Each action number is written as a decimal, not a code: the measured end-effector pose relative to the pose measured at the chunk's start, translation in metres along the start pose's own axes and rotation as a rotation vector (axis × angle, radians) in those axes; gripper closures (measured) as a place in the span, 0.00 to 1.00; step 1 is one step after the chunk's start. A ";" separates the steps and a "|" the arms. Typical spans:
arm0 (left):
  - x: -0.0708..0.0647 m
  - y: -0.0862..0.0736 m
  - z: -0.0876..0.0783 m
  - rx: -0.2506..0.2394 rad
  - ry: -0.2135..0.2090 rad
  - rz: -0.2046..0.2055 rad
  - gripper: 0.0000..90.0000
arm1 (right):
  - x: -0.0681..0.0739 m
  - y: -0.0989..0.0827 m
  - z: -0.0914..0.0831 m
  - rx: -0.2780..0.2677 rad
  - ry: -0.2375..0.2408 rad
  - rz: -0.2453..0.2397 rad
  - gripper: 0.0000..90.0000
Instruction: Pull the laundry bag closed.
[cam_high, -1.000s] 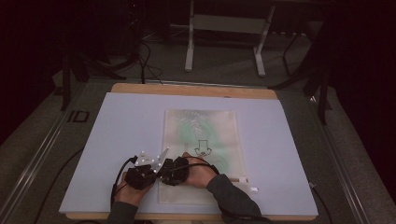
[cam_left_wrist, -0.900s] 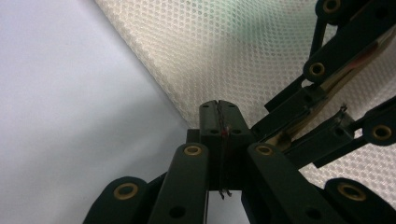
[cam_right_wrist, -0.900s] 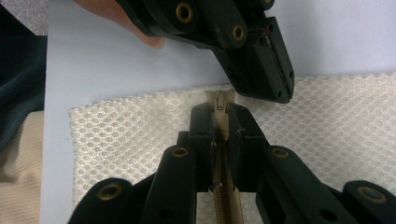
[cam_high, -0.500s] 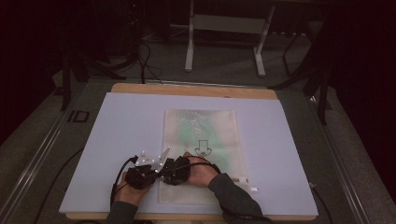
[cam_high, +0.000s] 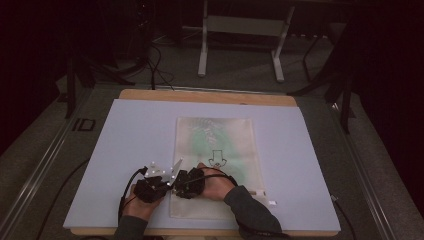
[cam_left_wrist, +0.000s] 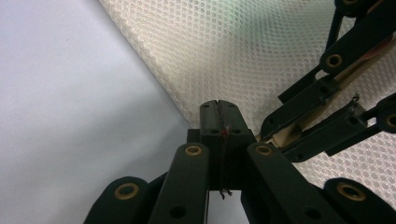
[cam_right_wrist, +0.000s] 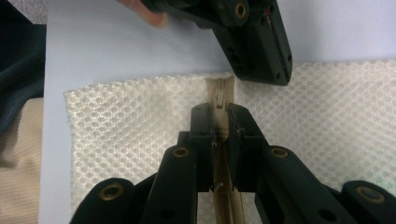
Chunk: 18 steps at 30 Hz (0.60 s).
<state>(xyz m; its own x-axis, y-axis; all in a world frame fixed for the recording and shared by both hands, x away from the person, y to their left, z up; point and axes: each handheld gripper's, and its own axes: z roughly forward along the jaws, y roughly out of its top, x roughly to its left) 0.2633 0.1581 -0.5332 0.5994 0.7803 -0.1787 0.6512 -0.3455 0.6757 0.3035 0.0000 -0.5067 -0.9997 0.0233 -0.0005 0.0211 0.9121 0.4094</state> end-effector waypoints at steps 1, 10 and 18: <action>0.000 0.000 0.000 0.000 0.000 0.000 0.99 | 0.000 0.000 0.000 0.000 0.000 0.000 0.91; -0.001 0.000 0.000 -0.004 0.003 0.000 0.99 | 0.001 -0.006 -0.004 0.012 -0.006 -0.006 0.91; -0.002 0.000 0.000 -0.003 0.008 0.002 0.99 | 0.001 -0.010 -0.006 0.023 -0.006 -0.008 0.91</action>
<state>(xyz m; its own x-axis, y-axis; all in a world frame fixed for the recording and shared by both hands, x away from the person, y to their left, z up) 0.2627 0.1567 -0.5330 0.5969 0.7836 -0.1719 0.6489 -0.3456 0.6779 0.3019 -0.0118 -0.5052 -0.9998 0.0185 -0.0091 0.0135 0.9213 0.3887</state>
